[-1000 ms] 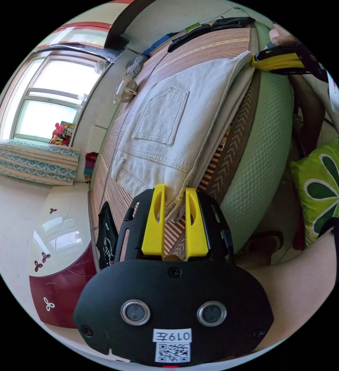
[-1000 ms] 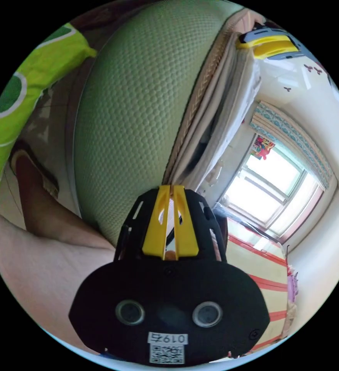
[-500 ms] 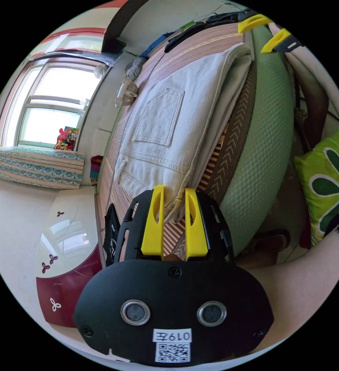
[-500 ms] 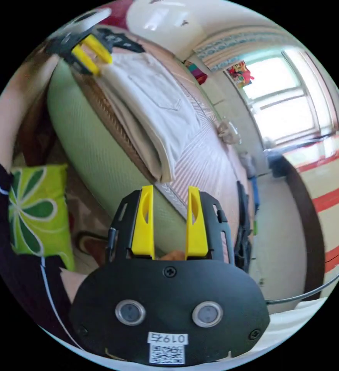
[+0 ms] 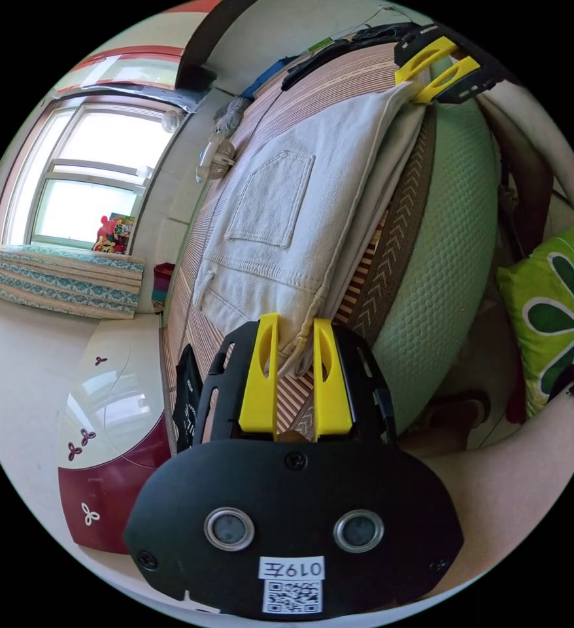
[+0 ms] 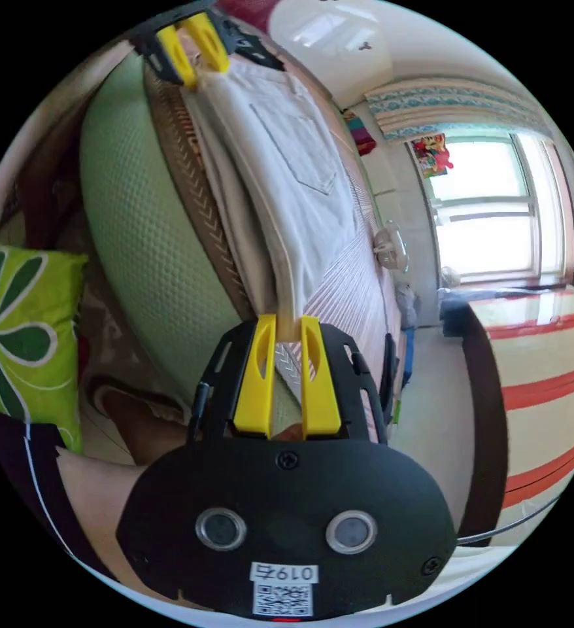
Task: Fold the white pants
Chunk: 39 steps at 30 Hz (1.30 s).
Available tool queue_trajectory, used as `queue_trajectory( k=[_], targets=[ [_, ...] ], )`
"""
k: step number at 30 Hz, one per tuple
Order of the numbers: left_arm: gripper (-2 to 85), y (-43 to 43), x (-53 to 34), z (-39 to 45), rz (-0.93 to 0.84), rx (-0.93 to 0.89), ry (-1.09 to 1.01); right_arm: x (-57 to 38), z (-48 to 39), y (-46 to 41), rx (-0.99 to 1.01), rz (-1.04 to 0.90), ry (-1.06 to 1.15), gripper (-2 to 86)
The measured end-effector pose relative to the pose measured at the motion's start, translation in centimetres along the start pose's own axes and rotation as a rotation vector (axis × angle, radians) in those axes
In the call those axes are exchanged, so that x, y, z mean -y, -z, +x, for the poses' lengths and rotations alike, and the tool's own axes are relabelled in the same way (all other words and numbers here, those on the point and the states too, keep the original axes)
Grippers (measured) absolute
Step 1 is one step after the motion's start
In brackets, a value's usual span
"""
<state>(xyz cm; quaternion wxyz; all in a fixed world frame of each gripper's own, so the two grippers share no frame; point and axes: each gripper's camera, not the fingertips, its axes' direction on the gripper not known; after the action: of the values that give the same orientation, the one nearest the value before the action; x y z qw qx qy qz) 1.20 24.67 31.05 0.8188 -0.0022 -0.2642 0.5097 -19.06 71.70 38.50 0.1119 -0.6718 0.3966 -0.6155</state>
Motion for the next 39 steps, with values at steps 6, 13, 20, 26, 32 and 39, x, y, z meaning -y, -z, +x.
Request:
queue_trajectory(
  k=[6, 13, 20, 26, 32, 39],
  targets=[
    [6.6, 0.1, 0.4, -1.3, -0.007, -0.022, 0.012, 1.9, -7.5, 3.1, -0.389, -0.001, 0.394, 5.4],
    [6.5, 0.2, 0.9, -2.5, -0.007, -0.018, 0.007, 3.1, -15.5, 2.2, -0.597, -0.029, 0.728, 5.0],
    [6.8, 1.1, 0.6, -4.6, 0.029, -0.005, 0.025, 5.3, -16.8, 5.7, -0.564, 0.025, 0.574, 6.4],
    [6.7, 1.3, 0.0, -8.0, 0.033, -0.083, 0.047, 5.5, -18.0, 6.8, -0.494, 0.052, 0.474, 8.1],
    [5.8, 0.1, 0.5, -10.1, -0.041, -0.082, -0.006, 3.9, -21.3, 4.1, -0.553, 0.08, 0.567, 6.5],
    [4.6, 0.4, -1.4, -14.5, -0.03, -0.146, 0.075, 1.3, -22.2, 2.5, -0.463, 0.124, 0.536, 8.1]
  ],
)
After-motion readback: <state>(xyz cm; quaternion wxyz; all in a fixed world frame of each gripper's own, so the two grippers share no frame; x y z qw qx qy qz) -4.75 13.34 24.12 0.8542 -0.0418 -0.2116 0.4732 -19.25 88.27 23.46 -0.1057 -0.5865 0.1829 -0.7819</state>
